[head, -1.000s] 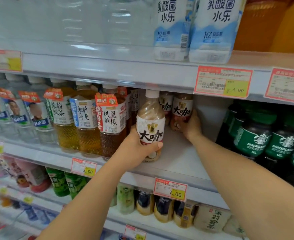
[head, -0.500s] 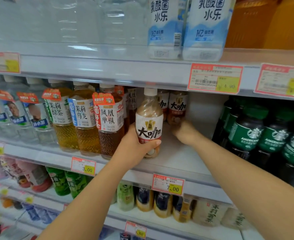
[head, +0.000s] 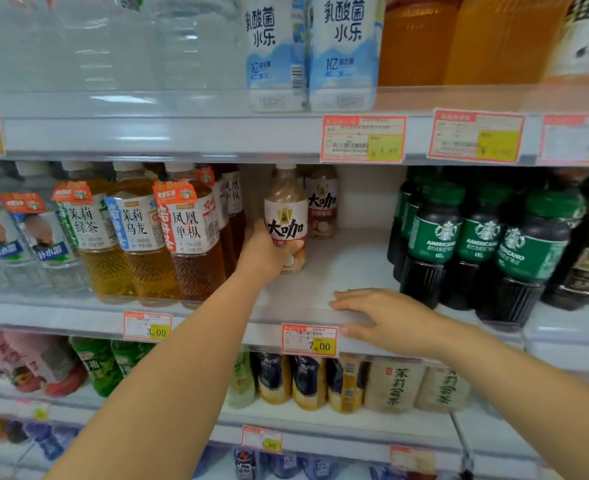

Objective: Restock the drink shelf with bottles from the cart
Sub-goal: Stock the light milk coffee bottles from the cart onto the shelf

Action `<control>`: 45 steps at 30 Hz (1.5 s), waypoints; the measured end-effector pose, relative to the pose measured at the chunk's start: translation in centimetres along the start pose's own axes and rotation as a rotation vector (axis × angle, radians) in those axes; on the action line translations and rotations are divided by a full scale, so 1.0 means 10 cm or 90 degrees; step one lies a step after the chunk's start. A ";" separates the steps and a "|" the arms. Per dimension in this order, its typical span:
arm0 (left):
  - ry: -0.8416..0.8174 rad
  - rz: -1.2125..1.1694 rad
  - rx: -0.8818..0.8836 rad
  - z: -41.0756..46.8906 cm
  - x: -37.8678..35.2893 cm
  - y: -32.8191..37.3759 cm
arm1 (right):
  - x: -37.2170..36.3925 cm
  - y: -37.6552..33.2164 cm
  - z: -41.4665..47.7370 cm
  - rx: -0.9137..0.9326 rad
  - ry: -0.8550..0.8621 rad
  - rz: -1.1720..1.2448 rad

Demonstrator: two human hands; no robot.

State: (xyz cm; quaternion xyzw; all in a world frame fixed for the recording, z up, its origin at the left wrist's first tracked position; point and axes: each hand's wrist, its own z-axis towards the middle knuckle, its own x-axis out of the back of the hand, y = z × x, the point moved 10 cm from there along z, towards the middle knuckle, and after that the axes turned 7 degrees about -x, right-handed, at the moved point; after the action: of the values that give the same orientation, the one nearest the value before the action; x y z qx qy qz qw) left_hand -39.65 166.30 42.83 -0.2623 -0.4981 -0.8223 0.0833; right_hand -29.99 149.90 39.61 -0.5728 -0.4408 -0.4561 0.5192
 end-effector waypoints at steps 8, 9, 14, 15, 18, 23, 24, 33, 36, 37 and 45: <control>0.045 -0.030 0.034 0.32 -0.09 -0.04 | 0.00 0.03 0.01 -0.005 0.014 0.021; 0.048 -0.022 0.035 0.35 -0.09 -0.04 | 0.00 0.03 0.01 -0.004 0.014 0.025; 0.056 -0.019 0.044 0.44 -0.13 -0.07 | -0.02 0.08 0.02 -0.005 0.013 0.049; 0.059 -0.021 0.040 0.44 -0.13 -0.06 | -0.02 0.09 0.02 -0.003 0.015 0.051; 0.044 -0.027 0.025 0.41 -0.11 0.00 | 0.00 0.09 0.03 -0.002 0.022 0.057; 0.032 -0.021 -0.175 -0.25 0.21 0.49 | 0.13 -0.03 0.01 0.019 0.091 0.027; 0.050 0.008 -0.223 -0.51 0.35 0.56 | 0.21 -0.16 -0.03 0.046 0.148 0.010; 0.359 0.159 -0.113 -2.89 1.56 -0.91 | -0.99 -2.15 -0.25 0.465 0.127 0.140; 0.388 0.213 0.072 -3.67 1.67 -1.75 | -1.90 -2.66 -0.20 0.499 -0.039 0.126; 0.389 0.226 0.131 -3.93 1.67 -2.00 | -2.21 -2.81 -0.19 0.508 -0.082 0.117; 0.310 0.265 0.557 -5.99 1.07 -3.76 | -4.90 -3.30 -0.21 0.458 -0.359 0.044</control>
State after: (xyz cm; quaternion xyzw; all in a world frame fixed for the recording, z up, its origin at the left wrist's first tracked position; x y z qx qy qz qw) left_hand -84.54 134.37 -2.78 -0.0983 -0.6978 -0.5411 0.4590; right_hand -71.98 148.61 -2.00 -0.4722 -0.6760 -0.0825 0.5597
